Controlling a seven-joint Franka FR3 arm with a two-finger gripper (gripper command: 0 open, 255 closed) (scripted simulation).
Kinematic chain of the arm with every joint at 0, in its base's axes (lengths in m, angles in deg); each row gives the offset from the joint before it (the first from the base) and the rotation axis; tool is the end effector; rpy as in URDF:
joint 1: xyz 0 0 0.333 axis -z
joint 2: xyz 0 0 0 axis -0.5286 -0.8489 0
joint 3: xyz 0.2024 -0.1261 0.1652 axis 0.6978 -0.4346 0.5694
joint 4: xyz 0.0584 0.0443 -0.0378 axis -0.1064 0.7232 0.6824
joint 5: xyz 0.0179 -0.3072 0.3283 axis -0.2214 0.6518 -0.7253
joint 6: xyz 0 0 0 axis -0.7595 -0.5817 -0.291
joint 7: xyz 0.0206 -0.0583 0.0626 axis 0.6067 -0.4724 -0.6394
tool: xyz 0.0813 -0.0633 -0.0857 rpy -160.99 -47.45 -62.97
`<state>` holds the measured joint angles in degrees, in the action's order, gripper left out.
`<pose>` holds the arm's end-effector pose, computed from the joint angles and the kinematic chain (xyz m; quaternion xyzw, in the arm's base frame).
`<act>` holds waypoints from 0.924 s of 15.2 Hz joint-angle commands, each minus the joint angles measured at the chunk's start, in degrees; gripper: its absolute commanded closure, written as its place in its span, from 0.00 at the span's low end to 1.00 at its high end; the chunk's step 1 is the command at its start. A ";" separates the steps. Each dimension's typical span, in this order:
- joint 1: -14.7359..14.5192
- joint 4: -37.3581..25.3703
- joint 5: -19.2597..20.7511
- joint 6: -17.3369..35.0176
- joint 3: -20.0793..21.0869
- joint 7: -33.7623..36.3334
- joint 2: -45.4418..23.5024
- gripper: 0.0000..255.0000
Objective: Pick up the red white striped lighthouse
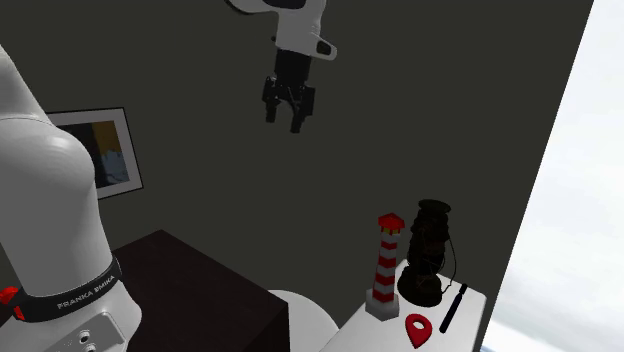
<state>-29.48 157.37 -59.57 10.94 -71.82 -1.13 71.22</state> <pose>0.4839 -0.1548 0.4107 -0.9896 0.0954 0.0788 0.0733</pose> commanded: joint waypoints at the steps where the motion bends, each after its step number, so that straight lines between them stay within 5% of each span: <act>1: 0.50 -2.90 -0.04 0.12 -1.53 -2.33 -4.65 0.00; 14: 7.01 -28.11 -4.29 -3.26 -6.20 -15.05 -37.01 0.00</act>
<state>-23.34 131.98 -63.36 8.17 -77.89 -15.13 37.29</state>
